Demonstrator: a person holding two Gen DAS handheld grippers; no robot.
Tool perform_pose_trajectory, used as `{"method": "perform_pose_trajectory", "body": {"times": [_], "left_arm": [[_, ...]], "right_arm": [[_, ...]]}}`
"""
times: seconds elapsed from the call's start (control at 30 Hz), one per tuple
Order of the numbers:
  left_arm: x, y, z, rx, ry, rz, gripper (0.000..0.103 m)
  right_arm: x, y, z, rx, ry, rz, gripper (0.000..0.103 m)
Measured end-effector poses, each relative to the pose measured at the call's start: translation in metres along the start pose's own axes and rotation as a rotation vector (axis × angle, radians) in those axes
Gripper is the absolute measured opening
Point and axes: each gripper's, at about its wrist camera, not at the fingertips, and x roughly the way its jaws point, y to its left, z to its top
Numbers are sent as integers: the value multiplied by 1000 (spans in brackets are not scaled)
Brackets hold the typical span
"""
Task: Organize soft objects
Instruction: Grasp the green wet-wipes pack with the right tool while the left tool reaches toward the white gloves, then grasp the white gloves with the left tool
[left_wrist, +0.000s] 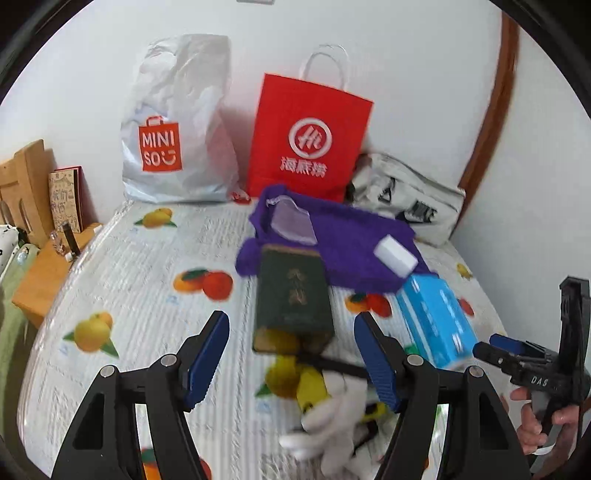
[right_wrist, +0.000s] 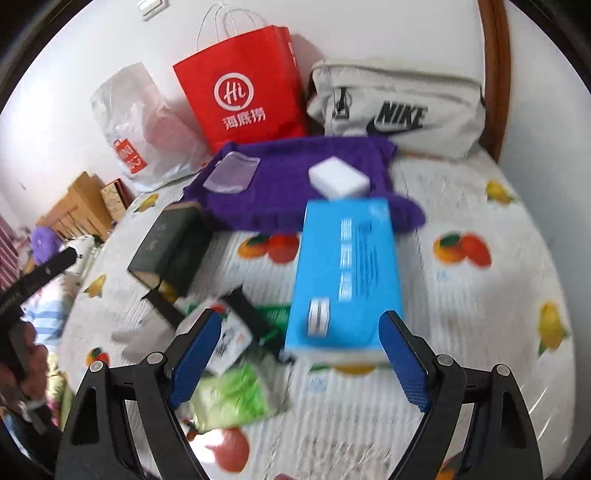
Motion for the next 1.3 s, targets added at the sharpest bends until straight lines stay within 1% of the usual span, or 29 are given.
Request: {"method": "perform_pose_trajectory", "body": {"times": [0.1, 0.2, 0.3, 0.37, 0.4, 0.47, 0.53, 0.6, 0.73, 0.8, 0.83, 0.87, 0.93, 0.97, 1.1, 1.2, 1.3], "left_arm": [[4, -5, -16, 9, 41, -29, 68], [10, -7, -32, 0, 97, -21, 68], [12, -10, -48, 15, 114, 1, 68], [13, -12, -55, 34, 121, 18, 69], [14, -11, -58, 36, 128, 24, 72], [14, -10, -61, 36, 141, 29, 72], [13, -8, -63, 37, 140, 31, 72], [12, -8, -63, 33, 136, 25, 72], [14, -8, -63, 19, 136, 3, 73], [16, -10, -65, 26, 139, -8, 73], [18, -11, -65, 30, 142, -12, 73], [20, -11, -66, 33, 146, -12, 73], [25, -14, -67, 41, 155, -11, 73], [28, -15, -68, 47, 161, -11, 73], [37, -27, -69, 91, 167, -30, 73], [43, -39, -65, 153, 148, -16, 73], [51, -50, -61, 205, 136, -9, 73]], "right_arm": [[-5, 1, -18, 4, -10, -7, 87], [-7, 11, -35, -47, -28, 19, 87], [3, 24, -55, -104, -19, 84, 87], [13, 32, -65, -135, -5, 110, 87], [18, 35, -69, -150, 1, 120, 87], [24, 42, -73, -176, 3, 141, 87], [26, 48, -75, -198, -5, 156, 91], [30, 53, -75, -223, -6, 148, 97], [49, 61, -79, -287, 15, 67, 97], [57, 61, -81, -289, 29, 60, 97], [59, 60, -83, -287, 25, 64, 96], [60, 59, -84, -280, 14, 65, 92], [59, 57, -85, -271, -1, 59, 81], [58, 57, -86, -269, -9, 53, 73], [49, 50, -89, -254, -3, 45, 73], [41, 42, -94, -244, -4, 38, 73], [33, 32, -97, -234, -5, 3, 73]]}}
